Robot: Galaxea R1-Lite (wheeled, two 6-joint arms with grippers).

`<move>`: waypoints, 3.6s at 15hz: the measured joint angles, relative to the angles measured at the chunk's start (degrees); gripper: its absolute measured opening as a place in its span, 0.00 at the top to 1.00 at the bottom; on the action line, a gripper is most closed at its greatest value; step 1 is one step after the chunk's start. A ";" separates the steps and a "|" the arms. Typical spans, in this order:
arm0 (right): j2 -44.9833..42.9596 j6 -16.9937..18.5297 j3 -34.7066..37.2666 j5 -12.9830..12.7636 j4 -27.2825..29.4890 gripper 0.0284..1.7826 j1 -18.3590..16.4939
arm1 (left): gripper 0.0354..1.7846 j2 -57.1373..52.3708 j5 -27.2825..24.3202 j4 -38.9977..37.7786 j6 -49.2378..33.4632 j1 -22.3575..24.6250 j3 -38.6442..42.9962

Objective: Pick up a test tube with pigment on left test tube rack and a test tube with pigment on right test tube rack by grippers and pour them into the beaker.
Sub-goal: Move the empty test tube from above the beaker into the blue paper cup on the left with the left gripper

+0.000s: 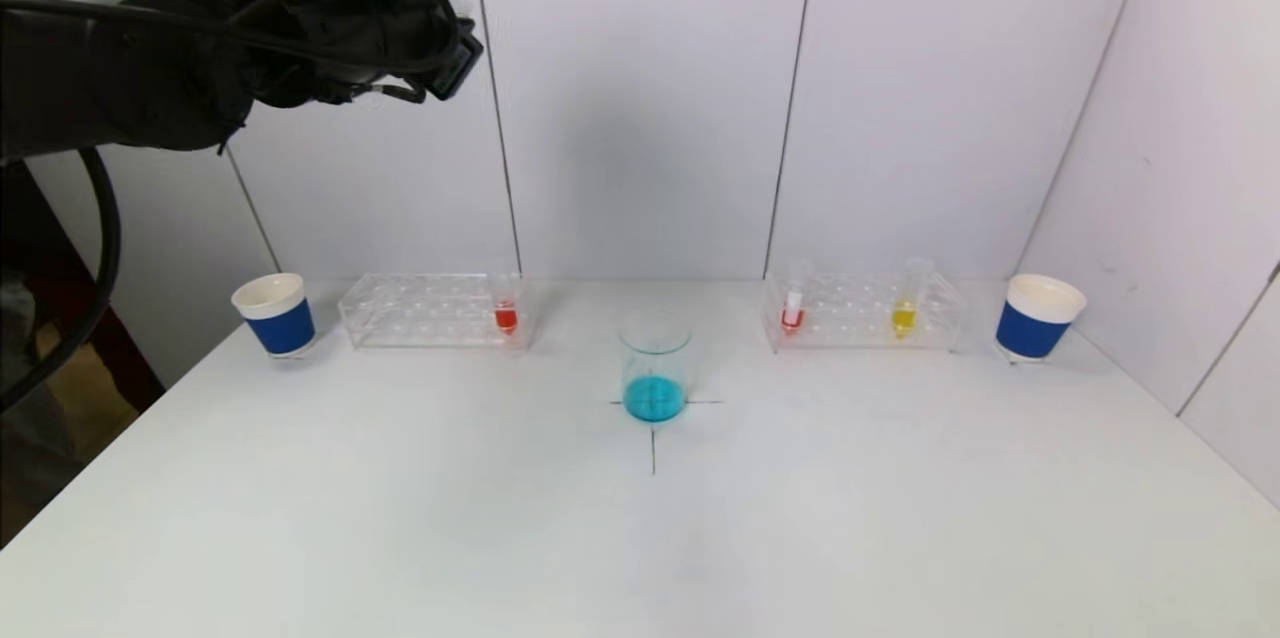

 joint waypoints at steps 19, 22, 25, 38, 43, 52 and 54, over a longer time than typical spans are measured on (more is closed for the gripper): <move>0.00 0.00 0.00 0.00 0.02 0.01 0.00 | 0.78 -12.04 21.48 0.27 -28.86 16.13 8.67; 0.00 0.00 0.00 0.00 0.00 0.01 0.00 | 0.78 -12.15 21.37 0.11 -33.76 19.90 12.45; 0.00 0.00 0.00 0.00 0.00 0.01 0.00 | 0.78 -11.41 20.89 -0.22 -36.82 23.00 15.99; 0.00 0.00 0.00 0.00 0.00 0.01 0.00 | 0.78 2.96 19.86 -22.11 -39.44 28.29 22.22; 0.00 0.00 0.00 0.00 0.00 0.01 0.00 | 0.78 8.56 17.18 -25.67 -39.28 28.78 22.22; 0.00 0.00 0.00 -0.02 0.00 0.01 0.00 | 0.78 16.57 17.26 -35.18 -39.02 29.12 23.97; 0.00 0.00 0.00 0.00 0.00 0.01 0.00 | 0.78 17.98 17.29 -37.85 -38.94 29.09 24.73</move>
